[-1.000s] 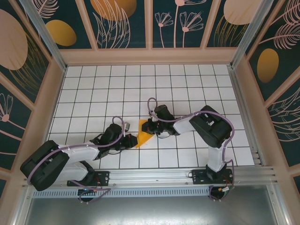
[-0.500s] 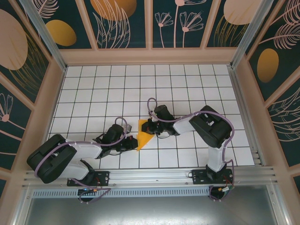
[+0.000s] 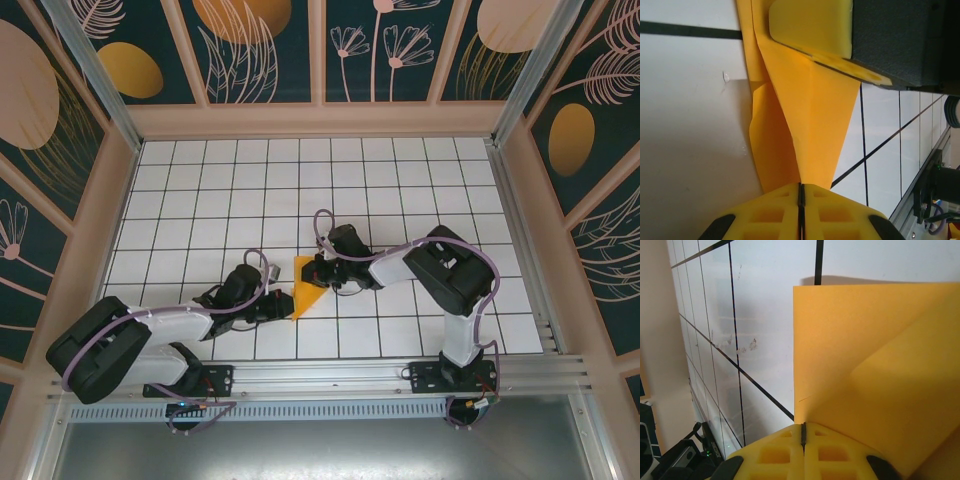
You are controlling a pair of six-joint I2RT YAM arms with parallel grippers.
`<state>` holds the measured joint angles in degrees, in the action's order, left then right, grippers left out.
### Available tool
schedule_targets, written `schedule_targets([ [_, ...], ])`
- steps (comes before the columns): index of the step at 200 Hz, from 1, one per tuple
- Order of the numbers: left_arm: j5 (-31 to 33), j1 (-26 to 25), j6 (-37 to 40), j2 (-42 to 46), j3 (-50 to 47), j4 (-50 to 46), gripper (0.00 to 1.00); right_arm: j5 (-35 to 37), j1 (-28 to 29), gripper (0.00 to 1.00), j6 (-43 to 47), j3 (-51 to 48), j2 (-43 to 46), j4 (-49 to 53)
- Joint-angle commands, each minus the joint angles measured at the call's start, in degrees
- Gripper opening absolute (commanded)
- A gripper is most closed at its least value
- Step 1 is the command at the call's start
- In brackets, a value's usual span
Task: Fold a paper plane with a square sheet of paper (pick it up from the middle)
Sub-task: Fourth fold the wing at the center of the table.
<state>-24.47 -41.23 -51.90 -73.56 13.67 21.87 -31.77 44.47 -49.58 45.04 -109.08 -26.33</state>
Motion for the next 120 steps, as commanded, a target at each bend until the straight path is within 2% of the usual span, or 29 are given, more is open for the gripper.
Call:
schedule_targets([
  [1,-4.14,-0.22,1.27,0.78,-0.14,-4.28,0.12,3.73,-0.13,0.05,2.11,-0.46,-2.36,6.07],
  [29,-4.45,-0.18,1.40,1.12,-0.18,-5.16,0.13,3.87,-0.09,0.05,1.91,-0.56,-2.35,5.94],
  [65,-4.87,-0.17,1.67,0.85,-0.17,-4.88,0.04,3.89,-0.08,0.05,1.94,-0.67,-2.31,5.94],
  [120,-6.35,-0.29,3.05,-1.26,-0.49,-5.40,0.00,3.91,-0.08,0.05,1.87,-0.49,-2.80,6.02],
])
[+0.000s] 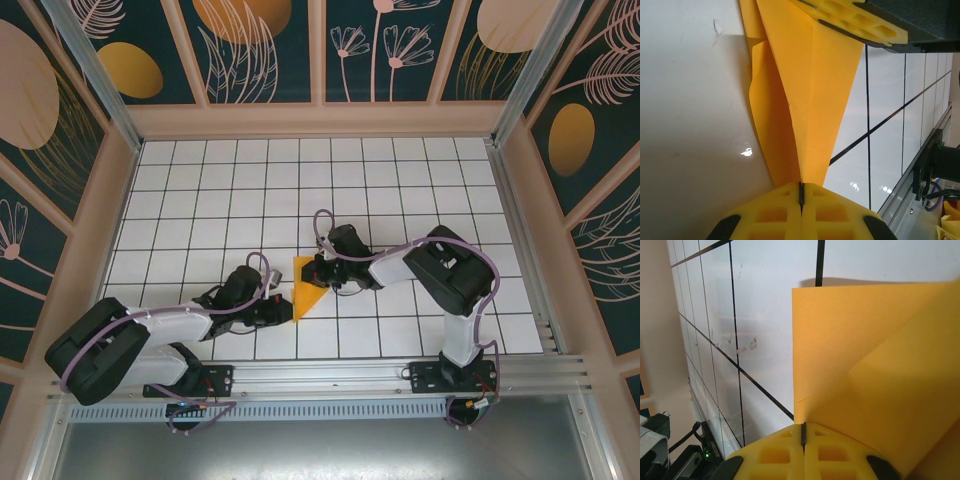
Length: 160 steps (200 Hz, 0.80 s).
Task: Fold a paper plane with a square sheet of paper (pick it up from the middle)
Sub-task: Fourth fold the wing at the center of the table.
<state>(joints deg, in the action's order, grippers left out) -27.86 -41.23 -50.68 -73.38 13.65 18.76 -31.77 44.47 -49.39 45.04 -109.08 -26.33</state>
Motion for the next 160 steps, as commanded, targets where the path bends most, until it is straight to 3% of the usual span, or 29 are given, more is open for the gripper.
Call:
schedule_targets([
  [1,-2.98,-0.27,1.82,-1.42,-0.51,-2.31,0.00,3.95,-0.08,0.05,1.67,-0.48,-2.85,6.02],
  [60,-3.87,-0.27,3.05,-2.09,-1.34,-4.74,0.06,5.48,-0.08,0.04,2.00,-0.65,-3.33,7.52],
  [82,-4.29,-0.34,2.53,-0.16,-1.94,-5.20,0.15,5.61,-0.08,0.04,2.06,-0.79,-3.41,7.61],
  [120,4.13,-0.29,-1.93,13.48,-2.06,-11.71,0.25,5.73,-0.04,0.05,2.05,-1.03,-3.24,7.45],
  [142,9.48,-0.33,-5.04,22.72,-2.05,-13.73,0.25,5.58,0.00,0.05,2.08,-1.01,-3.33,7.35],
  [160,10.44,-0.27,-7.54,25.30,-2.37,-10.13,0.20,5.58,0.00,0.04,2.05,-1.10,-3.29,7.25],
])
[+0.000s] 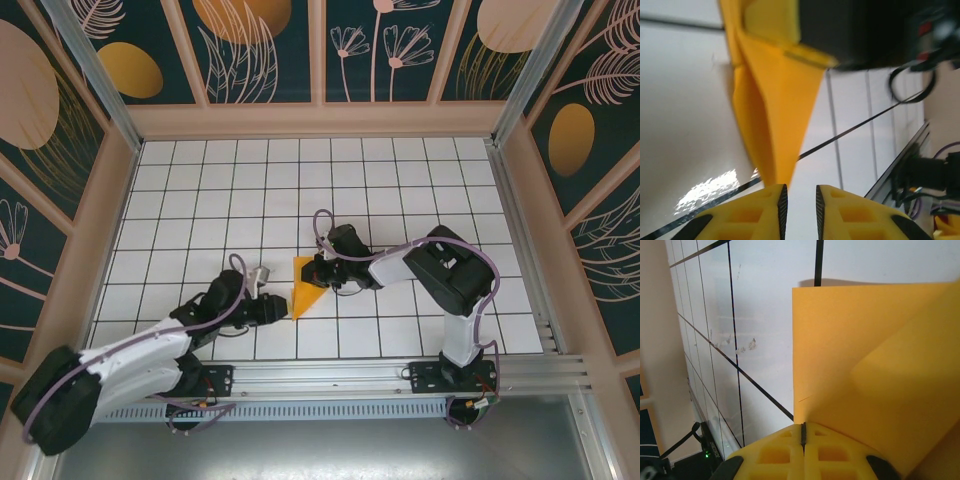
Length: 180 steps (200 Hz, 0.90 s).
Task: Fold a paper plane with a square sheet of paper (pick it up from the middle)
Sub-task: Fourth fold the wing at the center of the table.
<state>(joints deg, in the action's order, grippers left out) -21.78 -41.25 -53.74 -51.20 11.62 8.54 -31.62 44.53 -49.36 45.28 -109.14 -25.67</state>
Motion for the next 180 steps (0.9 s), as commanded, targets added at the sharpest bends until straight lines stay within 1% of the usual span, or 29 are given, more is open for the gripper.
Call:
schedule_targets([
  [1,4.33,-0.28,-4.64,3.08,-0.35,0.53,0.20,5.38,-0.06,0.04,2.05,-1.33,-3.24,6.60],
  [19,1.13,-0.24,-6.72,-0.62,-0.54,9.53,0.18,5.33,-0.06,0.04,2.10,-1.35,-3.19,6.68],
  [59,-2.75,-0.29,-7.42,-14.89,4.38,21.39,0.16,5.39,-0.09,0.05,2.11,-1.56,-3.22,6.51],
  [83,-4.11,-0.26,-6.07,-23.05,7.79,21.54,0.14,5.34,-0.10,0.04,2.04,-1.53,-3.35,6.31],
  [93,-3.97,-0.28,-6.28,-25.41,7.90,22.73,0.14,5.34,-0.11,0.05,2.01,-1.51,-3.31,6.25],
  [106,-3.51,-0.25,-5.67,-27.82,8.31,21.98,0.13,5.26,-0.06,0.05,1.94,-1.51,-3.39,6.25],
  [120,-3.16,-0.25,-4.87,-29.63,8.51,20.29,0.12,5.25,-0.13,0.05,1.92,-1.51,-3.37,6.20],
  [137,-3.35,-0.26,-3.58,-31.45,8.46,16.82,0.10,5.33,-0.10,0.05,2.04,-1.42,-3.51,6.38],
  [148,-3.92,-0.30,-3.54,-32.12,7.25,16.58,0.09,5.40,-0.11,0.05,2.03,-1.49,-3.37,6.42],
  [180,-8.26,-0.29,-4.00,-34.03,3.35,17.06,0.10,5.69,-0.15,0.04,1.99,-1.51,-3.56,6.42],
])
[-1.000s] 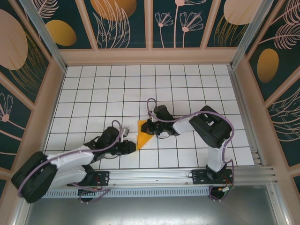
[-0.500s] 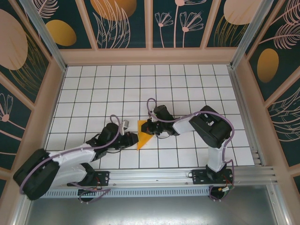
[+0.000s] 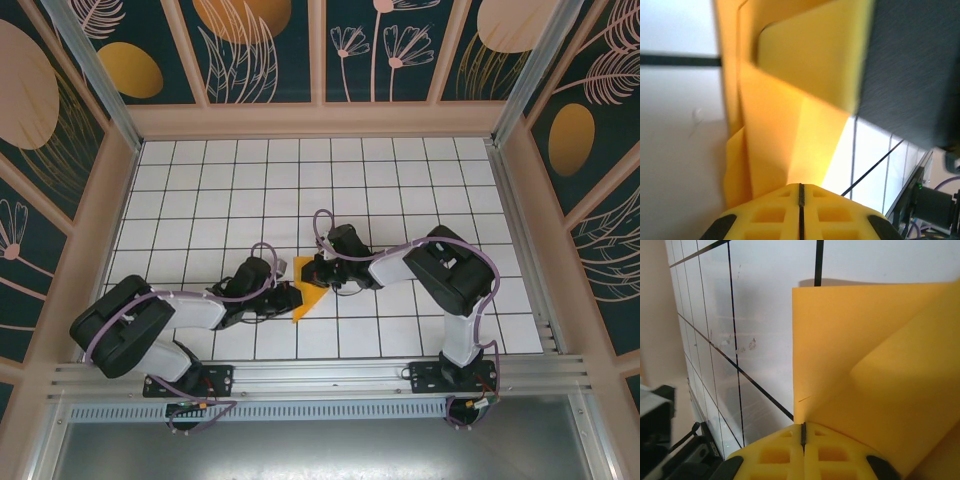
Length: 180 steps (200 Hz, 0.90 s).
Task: Fold a paper plane with a square sheet of paper (pick it up from the middle)
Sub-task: Fourth fold the wing at the center of the table.
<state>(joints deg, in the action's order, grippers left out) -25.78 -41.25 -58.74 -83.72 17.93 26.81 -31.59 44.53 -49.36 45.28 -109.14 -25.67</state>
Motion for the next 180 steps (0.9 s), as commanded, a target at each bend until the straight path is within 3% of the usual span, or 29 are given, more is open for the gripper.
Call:
schedule_targets([
  [1,-4.45,-0.26,1.00,-1.52,-3.11,-1.09,0.10,5.67,-0.11,0.04,1.99,-1.51,-3.59,6.42],
  [134,-10.79,-0.92,5.40,1.48,-5.27,-5.69,0.16,6.46,-0.15,0.05,1.79,-1.41,-4.08,6.95],
  [180,-11.32,-5.16,6.57,-1.18,-3.87,-5.97,0.12,6.50,-0.15,0.05,1.89,-1.24,-4.19,7.21],
])
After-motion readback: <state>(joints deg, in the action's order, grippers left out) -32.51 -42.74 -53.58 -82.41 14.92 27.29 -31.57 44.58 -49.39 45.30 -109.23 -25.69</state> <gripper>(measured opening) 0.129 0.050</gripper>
